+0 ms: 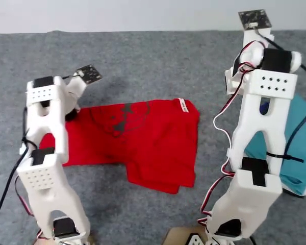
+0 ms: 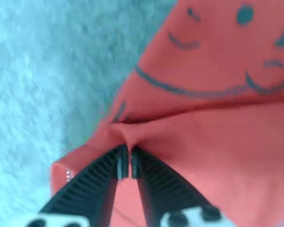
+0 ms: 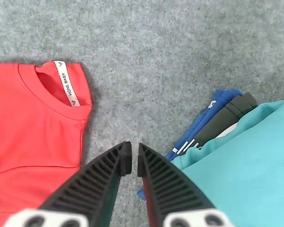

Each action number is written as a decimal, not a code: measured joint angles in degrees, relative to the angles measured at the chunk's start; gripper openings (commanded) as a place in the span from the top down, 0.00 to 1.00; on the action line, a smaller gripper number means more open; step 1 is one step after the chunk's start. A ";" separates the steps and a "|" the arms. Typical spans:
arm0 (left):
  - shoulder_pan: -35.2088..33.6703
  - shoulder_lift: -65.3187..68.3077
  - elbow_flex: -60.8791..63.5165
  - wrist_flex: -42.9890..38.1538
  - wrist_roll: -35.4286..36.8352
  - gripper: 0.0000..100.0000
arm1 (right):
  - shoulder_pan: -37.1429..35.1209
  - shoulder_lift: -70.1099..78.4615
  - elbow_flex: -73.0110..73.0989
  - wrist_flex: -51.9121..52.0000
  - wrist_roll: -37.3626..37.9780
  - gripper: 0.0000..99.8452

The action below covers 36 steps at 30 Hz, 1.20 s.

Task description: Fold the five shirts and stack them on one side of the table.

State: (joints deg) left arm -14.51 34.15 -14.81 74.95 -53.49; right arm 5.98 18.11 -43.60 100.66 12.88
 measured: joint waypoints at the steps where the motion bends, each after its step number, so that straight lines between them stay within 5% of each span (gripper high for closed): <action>1: 0.62 0.53 0.00 -1.05 0.70 0.99 | 0.00 0.00 0.00 0.00 0.00 0.96; 8: 3.96 1.49 0.00 -7.91 7.65 0.99 | 0.00 -0.09 2.02 0.00 0.00 0.96; 14: 4.48 1.58 -3.16 -5.63 10.37 0.99 | 0.00 -0.09 5.80 0.00 0.00 0.96; 24: 4.22 0.88 -6.51 5.80 6.86 0.87 | 0.00 -0.09 5.80 0.00 0.00 0.96; 36: 2.11 2.64 -6.86 5.27 2.29 0.87 | 0.00 -0.09 5.80 0.00 0.00 0.96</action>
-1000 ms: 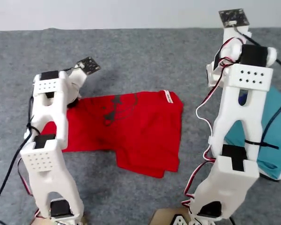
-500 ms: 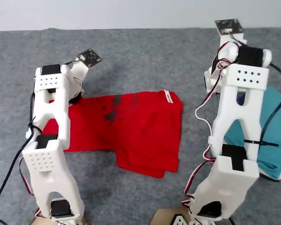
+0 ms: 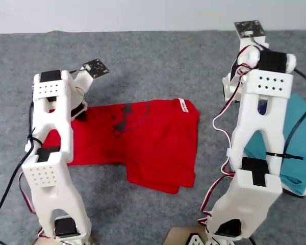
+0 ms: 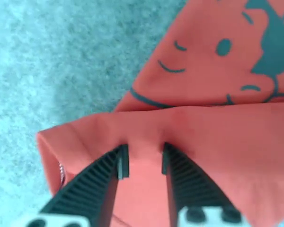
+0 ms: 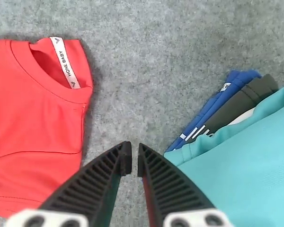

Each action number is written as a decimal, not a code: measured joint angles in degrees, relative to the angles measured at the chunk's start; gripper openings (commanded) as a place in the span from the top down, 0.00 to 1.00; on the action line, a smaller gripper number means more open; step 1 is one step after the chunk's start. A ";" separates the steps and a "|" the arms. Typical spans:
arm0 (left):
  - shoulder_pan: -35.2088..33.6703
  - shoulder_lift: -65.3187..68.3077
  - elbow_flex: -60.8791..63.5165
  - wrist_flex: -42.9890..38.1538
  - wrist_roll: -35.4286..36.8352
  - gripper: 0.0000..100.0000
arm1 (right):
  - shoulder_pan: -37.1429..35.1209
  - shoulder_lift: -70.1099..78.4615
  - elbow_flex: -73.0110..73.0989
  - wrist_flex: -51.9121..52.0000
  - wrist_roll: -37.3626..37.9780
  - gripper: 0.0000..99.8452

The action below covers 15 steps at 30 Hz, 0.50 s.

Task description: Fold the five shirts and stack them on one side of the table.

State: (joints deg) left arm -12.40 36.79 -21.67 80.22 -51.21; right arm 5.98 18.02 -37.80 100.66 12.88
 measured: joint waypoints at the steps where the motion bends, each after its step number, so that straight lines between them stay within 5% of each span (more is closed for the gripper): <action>1: -0.09 0.79 0.00 -0.70 0.00 0.87 | 0.00 0.00 0.00 0.00 0.00 0.96; 15: -0.18 2.37 0.00 -1.67 -2.02 1.00 | 0.00 0.00 0.00 0.00 0.00 0.96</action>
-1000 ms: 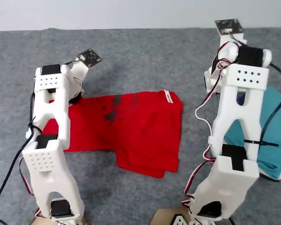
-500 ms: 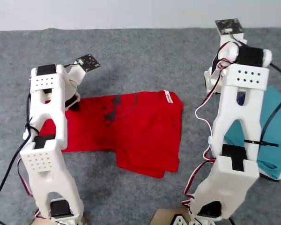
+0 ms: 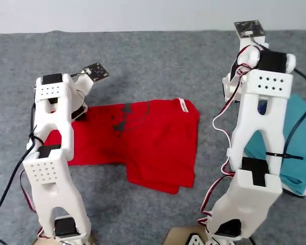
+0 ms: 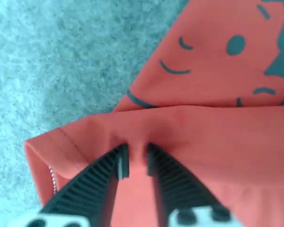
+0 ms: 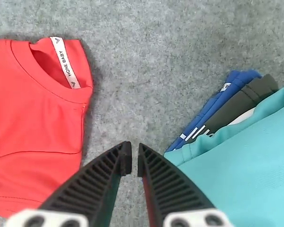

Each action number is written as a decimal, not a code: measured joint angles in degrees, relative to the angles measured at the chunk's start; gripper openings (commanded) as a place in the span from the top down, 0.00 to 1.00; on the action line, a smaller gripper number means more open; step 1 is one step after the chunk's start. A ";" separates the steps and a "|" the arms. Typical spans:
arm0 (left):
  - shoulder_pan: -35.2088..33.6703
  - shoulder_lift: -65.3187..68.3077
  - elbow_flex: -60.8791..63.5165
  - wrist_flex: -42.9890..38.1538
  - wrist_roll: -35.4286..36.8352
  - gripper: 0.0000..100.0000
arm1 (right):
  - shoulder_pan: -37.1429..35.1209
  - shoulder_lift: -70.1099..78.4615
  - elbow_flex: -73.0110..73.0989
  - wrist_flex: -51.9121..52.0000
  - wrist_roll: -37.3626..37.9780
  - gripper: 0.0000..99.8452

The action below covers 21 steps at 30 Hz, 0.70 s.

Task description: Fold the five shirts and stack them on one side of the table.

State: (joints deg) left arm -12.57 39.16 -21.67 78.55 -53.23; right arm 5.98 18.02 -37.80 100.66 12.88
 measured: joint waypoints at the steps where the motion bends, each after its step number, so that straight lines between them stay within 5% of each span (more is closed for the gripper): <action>1: 0.00 0.00 0.00 0.00 -0.62 0.99 | 0.00 0.00 0.00 0.00 0.00 0.96; 13: 0.00 -1.32 -5.80 8.18 -2.11 0.99 | 0.00 0.00 0.00 0.00 -0.18 0.96; 21: -2.46 -2.64 -7.82 13.89 -6.77 0.85 | 0.00 -2.46 0.00 0.00 -0.18 0.96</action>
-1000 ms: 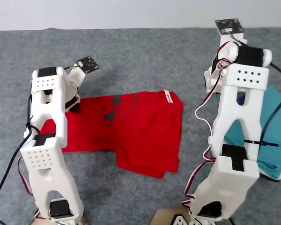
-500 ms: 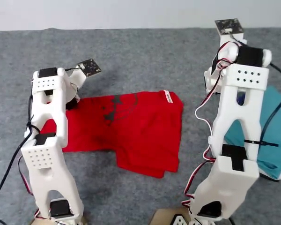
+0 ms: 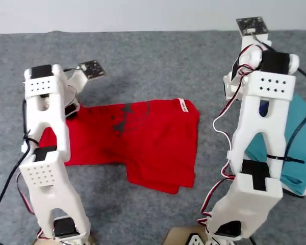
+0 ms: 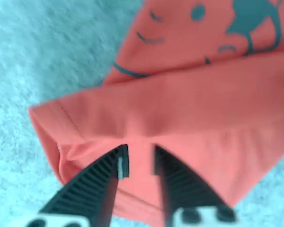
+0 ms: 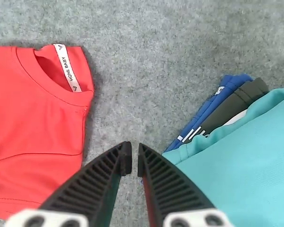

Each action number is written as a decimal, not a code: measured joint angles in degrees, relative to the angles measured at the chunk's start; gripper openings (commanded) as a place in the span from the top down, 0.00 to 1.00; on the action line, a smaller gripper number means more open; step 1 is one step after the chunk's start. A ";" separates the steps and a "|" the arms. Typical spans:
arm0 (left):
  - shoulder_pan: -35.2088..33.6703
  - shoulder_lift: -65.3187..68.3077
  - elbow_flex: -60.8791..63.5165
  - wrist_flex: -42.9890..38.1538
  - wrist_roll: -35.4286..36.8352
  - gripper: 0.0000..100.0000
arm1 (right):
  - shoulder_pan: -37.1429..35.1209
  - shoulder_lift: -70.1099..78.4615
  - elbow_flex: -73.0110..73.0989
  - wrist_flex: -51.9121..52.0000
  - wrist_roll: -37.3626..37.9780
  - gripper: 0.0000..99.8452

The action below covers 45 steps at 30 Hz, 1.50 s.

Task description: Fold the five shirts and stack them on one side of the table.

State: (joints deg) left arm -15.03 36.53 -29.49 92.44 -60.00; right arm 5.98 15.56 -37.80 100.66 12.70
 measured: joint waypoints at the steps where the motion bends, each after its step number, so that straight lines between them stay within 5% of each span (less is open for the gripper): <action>1: -0.44 0.00 0.00 0.00 -0.18 0.85 | 0.00 0.00 0.00 0.00 0.00 0.96; 18: -0.35 8.18 -0.09 -9.49 -2.29 0.85 | -1.49 0.00 0.18 0.00 -0.88 0.96; 28: 2.11 8.44 -0.09 -10.37 -2.02 0.99 | -2.46 0.00 0.18 0.00 -1.23 0.96; 38: 2.46 8.44 -9.14 2.55 -2.02 0.93 | -2.46 0.00 0.18 0.00 -1.23 0.96; 45: 2.46 8.44 -9.76 4.31 -2.02 0.87 | -2.46 0.00 0.18 0.00 -1.23 0.96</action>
State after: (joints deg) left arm -12.57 44.97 -39.25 96.75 -62.02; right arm 3.52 15.56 -37.63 100.66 11.47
